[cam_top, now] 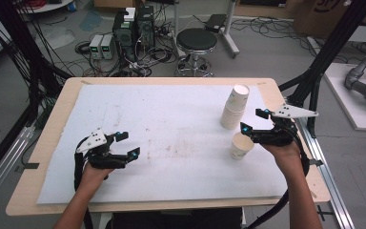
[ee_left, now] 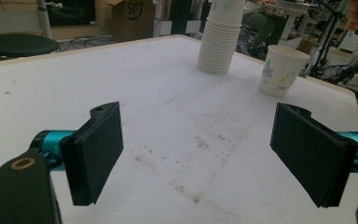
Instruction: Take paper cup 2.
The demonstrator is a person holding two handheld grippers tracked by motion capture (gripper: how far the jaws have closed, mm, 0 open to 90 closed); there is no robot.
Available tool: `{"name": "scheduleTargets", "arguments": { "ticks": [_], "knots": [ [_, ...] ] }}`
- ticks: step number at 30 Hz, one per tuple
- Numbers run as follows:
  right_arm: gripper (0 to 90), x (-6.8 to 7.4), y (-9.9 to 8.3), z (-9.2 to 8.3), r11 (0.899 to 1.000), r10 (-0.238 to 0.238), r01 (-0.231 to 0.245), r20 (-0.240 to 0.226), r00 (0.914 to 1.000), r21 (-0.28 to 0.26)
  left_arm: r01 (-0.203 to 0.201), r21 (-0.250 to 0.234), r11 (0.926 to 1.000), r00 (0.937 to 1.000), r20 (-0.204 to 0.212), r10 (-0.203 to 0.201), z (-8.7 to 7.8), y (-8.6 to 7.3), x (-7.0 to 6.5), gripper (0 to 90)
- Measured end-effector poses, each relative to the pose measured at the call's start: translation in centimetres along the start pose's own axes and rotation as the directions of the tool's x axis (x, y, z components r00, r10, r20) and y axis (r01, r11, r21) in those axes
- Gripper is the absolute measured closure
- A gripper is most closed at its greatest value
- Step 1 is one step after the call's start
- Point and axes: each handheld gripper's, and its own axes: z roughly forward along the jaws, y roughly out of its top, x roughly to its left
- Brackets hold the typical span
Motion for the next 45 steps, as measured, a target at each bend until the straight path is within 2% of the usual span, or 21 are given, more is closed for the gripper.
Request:
{"name": "scheduleTargets", "arguments": {
  "ticks": [7, 13, 18, 21, 25, 27, 29, 33, 39, 41, 45],
  "knots": [
    [18.3, -0.8, 1.5, 1.0, 1.000, 0.006, -0.007, 0.021, 0.9998, 0.023, 0.000, 0.003, 1.0000, 1.0000, -0.001, 0.000, 0.0, 0.0, 0.1, 17.0],
    [18.3, -2.2, 2.4, 2.1, 0.998, 0.017, -0.020, 0.047, 0.9987, 0.056, -0.001, 0.007, 1.0000, 1.0000, -0.002, 0.001, 0.1, -0.1, 0.1, 17.0],
    [18.3, -3.2, 3.1, 3.1, 0.995, 0.033, -0.037, 0.035, 0.9988, 0.095, 0.003, 0.007, 1.0000, 1.0000, -0.005, -0.003, 0.2, -0.1, 0.1, 17.0],
    [18.3, -3.6, 3.6, 3.8, 0.994, 0.025, -0.030, 0.040, 0.9989, 0.110, 0.003, 0.010, 0.9999, 1.0000, -0.004, -0.003, 0.2, -0.1, 0.2, 17.0],
    [18.3, -4.2, 4.1, 4.5, 0.991, 0.022, -0.031, 0.070, 0.9973, 0.132, 0.002, 0.017, 0.9999, 1.0000, -0.002, -0.002, 0.2, -0.2, 0.2, 17.0],
    [18.3, -4.8, 4.2, 4.9, 0.990, 0.033, -0.046, 0.097, 0.9947, 0.136, 0.003, 0.017, 0.9998, 1.0000, 0.000, -0.003, 0.2, -0.2, 0.2, 17.1],
    [18.3, -5.4, 4.2, 5.3, 0.987, 0.053, -0.068, 0.101, 0.9934, 0.149, 0.002, 0.016, 0.9999, 1.0000, -0.001, -0.002, 0.2, -0.2, 0.2, 17.2],
    [18.3, -6.1, 4.4, 6.2, 0.981, 0.062, -0.081, 0.111, 0.9918, 0.174, 0.006, 0.015, 0.9999, 1.0000, -0.002, -0.006, 0.2, -0.2, 0.3, 17.3],
    [18.3, -6.3, 5.2, 7.5, 0.974, 0.048, -0.072, 0.114, 0.9923, 0.213, 0.006, 0.018, 0.9998, 1.0000, -0.003, -0.006, 0.3, -0.2, 0.3, 17.3],
    [18.3, -6.4, 5.4, 7.9, 0.970, 0.056, -0.083, 0.119, 0.9913, 0.230, 0.007, 0.020, 0.9998, 1.0000, -0.004, -0.006, 0.3, -0.2, 0.3, 17.3],
    [18.3, -6.7, 5.3, 8.8, 0.966, 0.068, -0.094, 0.114, 0.9911, 0.239, 0.008, 0.019, 0.9998, 1.0000, -0.004, -0.008, 0.3, -0.2, 0.3, 17.3]
  ]
}}
